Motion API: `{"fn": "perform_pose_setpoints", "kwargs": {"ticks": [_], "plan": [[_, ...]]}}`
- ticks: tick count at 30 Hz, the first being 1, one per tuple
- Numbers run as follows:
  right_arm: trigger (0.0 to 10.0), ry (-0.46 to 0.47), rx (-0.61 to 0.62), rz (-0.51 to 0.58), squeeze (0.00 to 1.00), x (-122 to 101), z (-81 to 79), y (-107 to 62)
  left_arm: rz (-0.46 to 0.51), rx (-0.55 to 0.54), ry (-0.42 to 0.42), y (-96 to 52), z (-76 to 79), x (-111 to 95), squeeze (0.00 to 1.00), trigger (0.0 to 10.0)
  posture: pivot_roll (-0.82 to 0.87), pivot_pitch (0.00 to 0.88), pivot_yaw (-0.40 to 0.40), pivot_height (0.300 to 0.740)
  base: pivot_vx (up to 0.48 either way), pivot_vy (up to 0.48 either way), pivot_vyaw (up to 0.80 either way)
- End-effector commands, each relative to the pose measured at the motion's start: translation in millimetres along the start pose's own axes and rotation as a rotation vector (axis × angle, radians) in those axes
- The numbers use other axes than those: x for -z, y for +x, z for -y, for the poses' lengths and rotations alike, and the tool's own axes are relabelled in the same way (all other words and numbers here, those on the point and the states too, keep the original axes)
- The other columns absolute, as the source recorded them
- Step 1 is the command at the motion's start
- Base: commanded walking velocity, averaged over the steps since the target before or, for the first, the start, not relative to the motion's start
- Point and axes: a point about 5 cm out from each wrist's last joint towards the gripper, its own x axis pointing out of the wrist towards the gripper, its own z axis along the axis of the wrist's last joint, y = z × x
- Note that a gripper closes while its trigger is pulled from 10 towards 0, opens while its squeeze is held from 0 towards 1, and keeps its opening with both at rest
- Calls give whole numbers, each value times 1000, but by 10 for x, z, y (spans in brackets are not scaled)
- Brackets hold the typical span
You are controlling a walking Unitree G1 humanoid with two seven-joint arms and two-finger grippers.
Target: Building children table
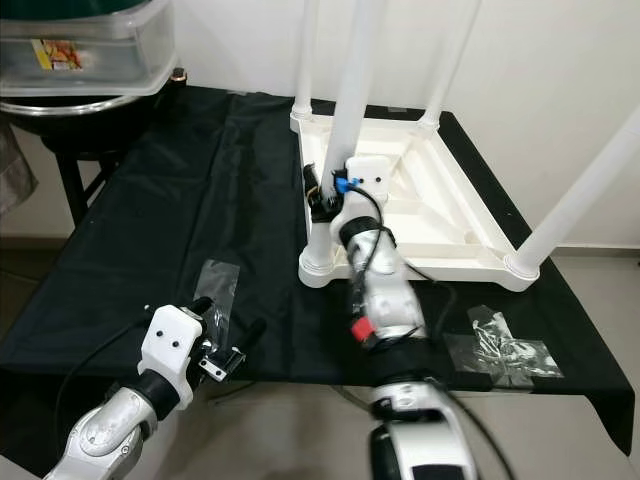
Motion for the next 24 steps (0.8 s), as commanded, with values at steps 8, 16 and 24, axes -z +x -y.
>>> {"fn": "perform_pose_setpoints", "kwargs": {"ticks": [8,16,24], "plan": [[10000,132,-551,-147,0,62,-16,-106,-12,2,5,-3,8,40,0,10000,85,70,-95,740,0,0,0],[10000,173,-652,-143,0,-39,26,68,-12,0,9,-8,14,32,0,10000,101,76,-98,740,0,0,0],[10000,262,-855,-150,0,-181,36,51,-12,-4,8,-19,17,34,0,10000,106,78,-103,740,0,0,0]]}}
